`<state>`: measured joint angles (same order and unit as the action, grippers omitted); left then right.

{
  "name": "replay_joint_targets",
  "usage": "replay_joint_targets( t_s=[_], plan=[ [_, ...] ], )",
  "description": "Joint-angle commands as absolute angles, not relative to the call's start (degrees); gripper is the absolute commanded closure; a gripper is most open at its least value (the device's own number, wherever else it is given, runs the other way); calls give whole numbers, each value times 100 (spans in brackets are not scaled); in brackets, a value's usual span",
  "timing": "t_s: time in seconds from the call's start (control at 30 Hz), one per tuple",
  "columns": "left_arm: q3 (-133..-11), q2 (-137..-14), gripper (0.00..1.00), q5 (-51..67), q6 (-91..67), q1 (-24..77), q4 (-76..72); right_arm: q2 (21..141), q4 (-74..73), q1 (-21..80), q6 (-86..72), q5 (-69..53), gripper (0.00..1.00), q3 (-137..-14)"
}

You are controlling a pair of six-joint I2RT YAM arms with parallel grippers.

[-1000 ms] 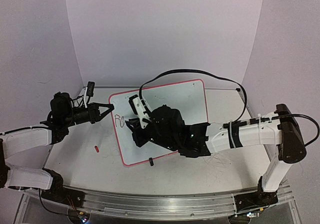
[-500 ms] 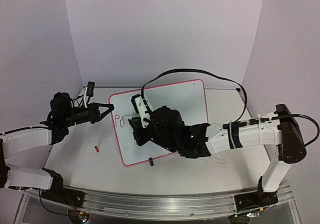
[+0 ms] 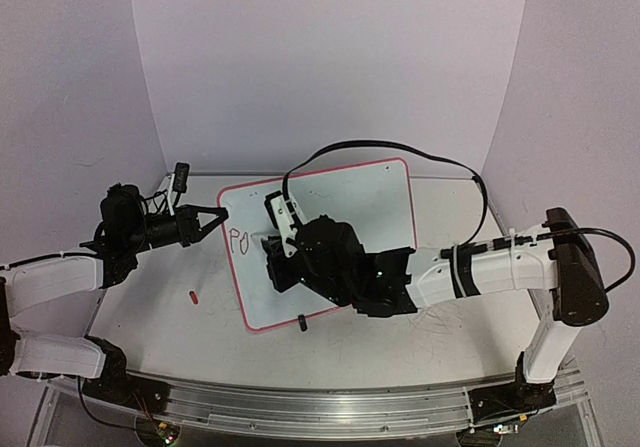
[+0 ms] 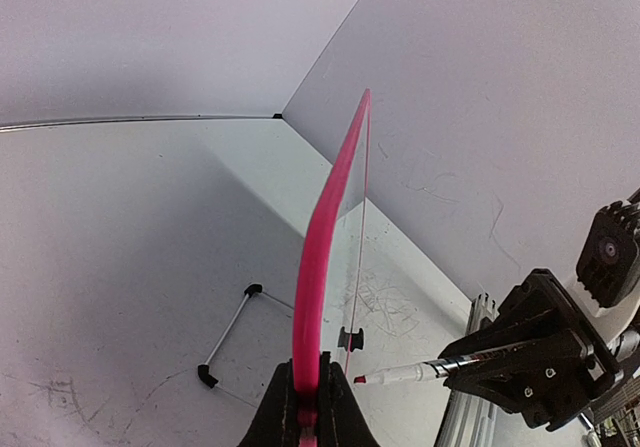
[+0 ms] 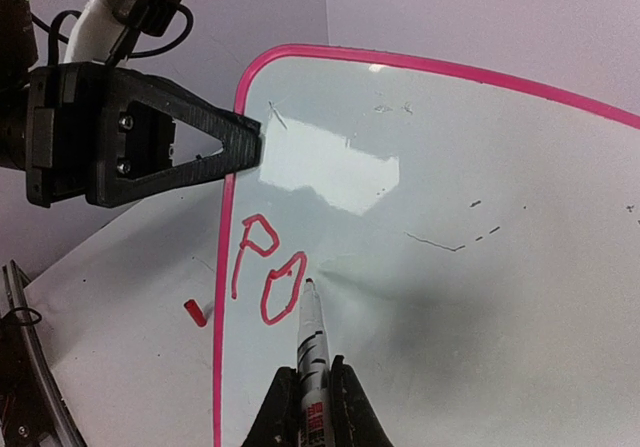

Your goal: Write a sentence on the whiteboard

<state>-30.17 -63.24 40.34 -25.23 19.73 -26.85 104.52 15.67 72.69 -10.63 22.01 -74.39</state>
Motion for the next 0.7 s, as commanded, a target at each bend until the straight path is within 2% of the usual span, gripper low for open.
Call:
replay_joint_targets(
  t_s=[0.0, 0.67],
  plan=[
    [-3041, -6137, 100, 3911, -2250, 1970, -2898, 10559, 1608, 7242, -1142, 2398, 100, -7663],
    [-3035, -6153, 100, 3977, -2241, 1970, -2895, 10660, 1617, 7172, -1170, 2548, 100, -7720]
  ],
)
